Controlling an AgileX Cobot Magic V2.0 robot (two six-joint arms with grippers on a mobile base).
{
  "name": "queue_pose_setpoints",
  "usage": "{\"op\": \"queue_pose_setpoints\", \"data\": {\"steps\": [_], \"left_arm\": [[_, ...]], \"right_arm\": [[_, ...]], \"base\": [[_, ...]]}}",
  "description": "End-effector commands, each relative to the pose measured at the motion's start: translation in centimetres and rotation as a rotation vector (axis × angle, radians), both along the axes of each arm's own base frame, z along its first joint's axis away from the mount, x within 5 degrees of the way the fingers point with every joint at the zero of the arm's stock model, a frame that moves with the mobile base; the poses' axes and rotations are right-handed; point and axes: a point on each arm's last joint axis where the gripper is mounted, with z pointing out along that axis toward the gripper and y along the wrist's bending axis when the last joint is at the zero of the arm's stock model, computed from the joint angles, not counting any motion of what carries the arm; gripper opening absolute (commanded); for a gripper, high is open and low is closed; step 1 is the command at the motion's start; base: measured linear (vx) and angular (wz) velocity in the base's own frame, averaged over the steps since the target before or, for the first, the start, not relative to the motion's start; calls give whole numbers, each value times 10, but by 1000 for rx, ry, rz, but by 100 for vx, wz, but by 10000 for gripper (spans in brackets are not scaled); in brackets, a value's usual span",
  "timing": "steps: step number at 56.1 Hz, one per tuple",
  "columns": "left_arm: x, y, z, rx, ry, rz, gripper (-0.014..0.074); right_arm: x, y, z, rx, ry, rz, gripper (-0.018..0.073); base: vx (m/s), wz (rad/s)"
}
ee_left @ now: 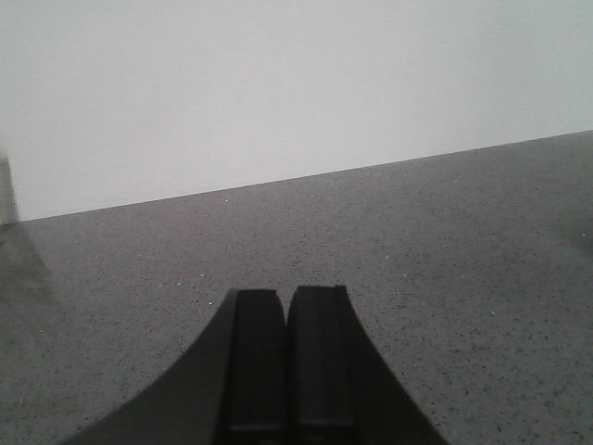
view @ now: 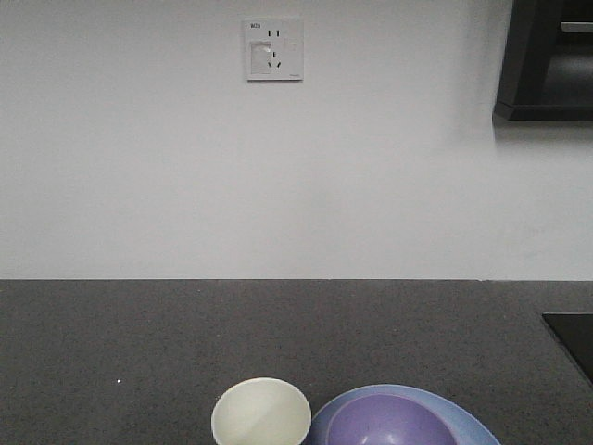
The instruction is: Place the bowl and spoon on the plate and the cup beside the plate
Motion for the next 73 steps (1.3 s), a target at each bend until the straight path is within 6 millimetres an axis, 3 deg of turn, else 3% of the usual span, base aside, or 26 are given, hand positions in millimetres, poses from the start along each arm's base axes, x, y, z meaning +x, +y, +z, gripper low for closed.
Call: {"op": "queue_pose_setpoints", "data": {"steps": [1,19,25,38,49,73], "left_arm": [[-3,1,16,-16,-114,6,-3],[-3,1,16,-16,-114,6,-3],[-3,1,16,-16,-114,6,-3],[-3,1,16,-16,-114,6,-3],[-3,1,16,-16,-114,6,-3],[-3,1,16,-16,-114,6,-3]], "right_arm": [[1,-2,16,9,-95,-18,-11],[2,-2,16,-23,-104,-23,-11],[3,-6,6,-47,-86,-56,-11],[-11,-19,-54,58,-124,-236,-11],[-19,-21,-106,84,-137,-278,-11],[-19,-21,-110,80,-97,-281,-11]], "base": [[0,0],[0,0],[0,0],[0,0],[0,0],[0,0]]}}
